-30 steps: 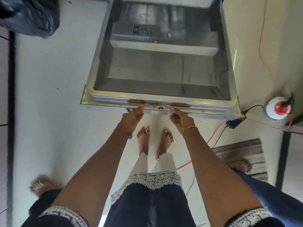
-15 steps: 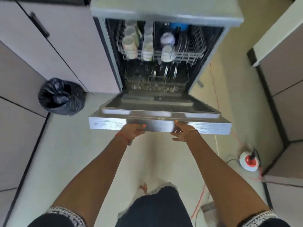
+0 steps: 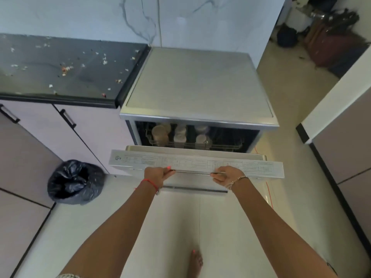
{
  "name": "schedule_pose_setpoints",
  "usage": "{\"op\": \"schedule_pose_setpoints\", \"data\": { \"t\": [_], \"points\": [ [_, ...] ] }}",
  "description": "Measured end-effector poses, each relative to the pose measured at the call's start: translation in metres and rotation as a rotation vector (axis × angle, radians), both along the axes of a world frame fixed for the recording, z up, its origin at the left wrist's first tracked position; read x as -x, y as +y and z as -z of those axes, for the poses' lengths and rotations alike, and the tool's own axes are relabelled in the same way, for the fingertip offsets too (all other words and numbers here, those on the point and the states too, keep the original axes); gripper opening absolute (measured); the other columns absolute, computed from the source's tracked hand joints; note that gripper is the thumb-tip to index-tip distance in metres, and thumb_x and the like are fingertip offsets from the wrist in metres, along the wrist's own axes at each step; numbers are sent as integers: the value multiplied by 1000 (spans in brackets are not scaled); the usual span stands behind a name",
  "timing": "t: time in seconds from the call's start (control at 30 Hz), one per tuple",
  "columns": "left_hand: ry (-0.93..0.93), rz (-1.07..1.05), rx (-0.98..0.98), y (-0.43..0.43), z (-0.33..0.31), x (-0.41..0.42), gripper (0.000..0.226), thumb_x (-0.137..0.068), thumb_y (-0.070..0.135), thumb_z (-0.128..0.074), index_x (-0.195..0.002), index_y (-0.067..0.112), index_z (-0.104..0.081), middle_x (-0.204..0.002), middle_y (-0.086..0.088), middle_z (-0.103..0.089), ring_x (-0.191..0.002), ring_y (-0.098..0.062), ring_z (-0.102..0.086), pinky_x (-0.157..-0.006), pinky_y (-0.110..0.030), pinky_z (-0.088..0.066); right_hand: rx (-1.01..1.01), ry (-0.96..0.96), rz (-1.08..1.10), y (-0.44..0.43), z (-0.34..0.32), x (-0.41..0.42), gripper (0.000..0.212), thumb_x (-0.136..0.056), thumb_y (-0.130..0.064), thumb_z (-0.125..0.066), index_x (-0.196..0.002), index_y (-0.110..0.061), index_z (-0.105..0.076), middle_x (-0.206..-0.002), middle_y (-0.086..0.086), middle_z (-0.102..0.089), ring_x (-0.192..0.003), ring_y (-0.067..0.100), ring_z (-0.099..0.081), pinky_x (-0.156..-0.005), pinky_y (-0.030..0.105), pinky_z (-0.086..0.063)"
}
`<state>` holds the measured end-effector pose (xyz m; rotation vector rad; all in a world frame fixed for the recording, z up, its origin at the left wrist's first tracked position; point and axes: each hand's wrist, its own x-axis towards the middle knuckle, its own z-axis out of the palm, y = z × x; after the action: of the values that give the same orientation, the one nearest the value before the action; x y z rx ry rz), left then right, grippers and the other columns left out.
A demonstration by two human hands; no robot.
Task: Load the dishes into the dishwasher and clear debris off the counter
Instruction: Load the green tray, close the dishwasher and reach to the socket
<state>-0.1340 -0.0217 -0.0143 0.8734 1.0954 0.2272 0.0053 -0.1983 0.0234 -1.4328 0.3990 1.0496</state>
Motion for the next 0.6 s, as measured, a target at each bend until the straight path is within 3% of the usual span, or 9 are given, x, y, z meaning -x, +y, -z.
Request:
{"op": "schedule_pose_setpoints", "data": {
  "t": [0.07, 0.1, 0.2, 0.23, 0.3, 0.37, 0.43, 0.5, 0.6],
  "points": [
    [12, -157, 3, 15, -7, -20, 13, -86, -10, -56, -99, -11, -58, -110, -27, -61, -95, -35, -63, -68, -30, -59, -2, -79, -64, 12, -9, -19, 9, -89, 2, -51, -83, 6, -56, -77, 24, -65, -59, 26, -57, -87, 41, -52],
    [-9, -161, -8, 19, -16, -29, 14, -85, -10, -58, -98, -11, -57, -108, -27, -62, -95, -36, -64, -64, -29, -59, 40, -169, -139, 18, -13, -29, 11, -89, -1, -53, -85, 8, -58, -75, 26, -66, -59, 29, -58, -88, 44, -52],
    [-1, -129, -57, 29, -32, -57, 8, -88, -10, -52, -86, -4, -56, -116, -30, -59, -108, -37, -60, -58, -26, -59, 333, -786, -579, 36, -28, -55, 28, -80, -9, -68, -92, 15, -62, -101, 28, -66, -92, 35, -65, -86, 39, -52],
    [20, -145, -86, 32, -34, -64, 16, -89, -12, -47, -81, 1, -53, -122, -30, -55, -112, -36, -58, -56, -24, -57, 384, -1020, -703, 44, -31, -62, 34, -77, -10, -69, -102, 12, -63, -110, 24, -64, -102, 31, -62, -91, 35, -49],
    [7, -181, -117, 43, -29, -81, 24, -90, -14, -42, -78, 6, -49, -128, -30, -52, -111, -34, -59, -56, -20, -54, 372, -1288, -880, 61, -34, -73, 58, -74, -14, -73, -127, -2, -51, -132, 15, -50, -124, 24, -44, -104, 29, -39],
    [-30, -232, -103, 50, -29, -92, 24, -90, -14, -42, -78, 7, -49, -122, -27, -56, -86, -21, -69, -56, -20, -53, 391, -1454, -1050, 80, -31, -83, 85, -71, -22, -77, -142, -12, -30, -148, 11, -25, -140, 25, -18, -116, 32, -22],
    [-73, -310, -38, 53, -29, -97, 20, -89, -13, -47, -77, 2, -53, -97, -23, -64, -55, -14, -68, -53, -20, -54, 476, -1594, -1197, 100, -25, -93, 102, -72, -31, -77, -148, -15, -11, -156, 8, 1, -144, 24, 6, -118, 34, 0],
    [-98, -379, 29, 49, -35, -98, 12, -86, -12, -56, -75, -6, -58, -77, -23, -65, -48, -18, -66, -52, -22, -56, 563, -1700, -1280, 116, -20, -99, 109, -73, -38, -74, -149, -16, 2, -155, 7, 15, -143, 23, 15, -114, 34, 11],
    [-154, -367, -27, 50, -39, -97, 12, -83, -14, -57, -75, -6, -60, -64, -20, -66, -50, -20, -67, -52, -21, -56, 615, -1776, -1315, 136, -16, -112, 111, -74, -44, -71, -148, -16, 7, -155, 5, 18, -143, 20, 16, -113, 35, 13]
  ]
}}
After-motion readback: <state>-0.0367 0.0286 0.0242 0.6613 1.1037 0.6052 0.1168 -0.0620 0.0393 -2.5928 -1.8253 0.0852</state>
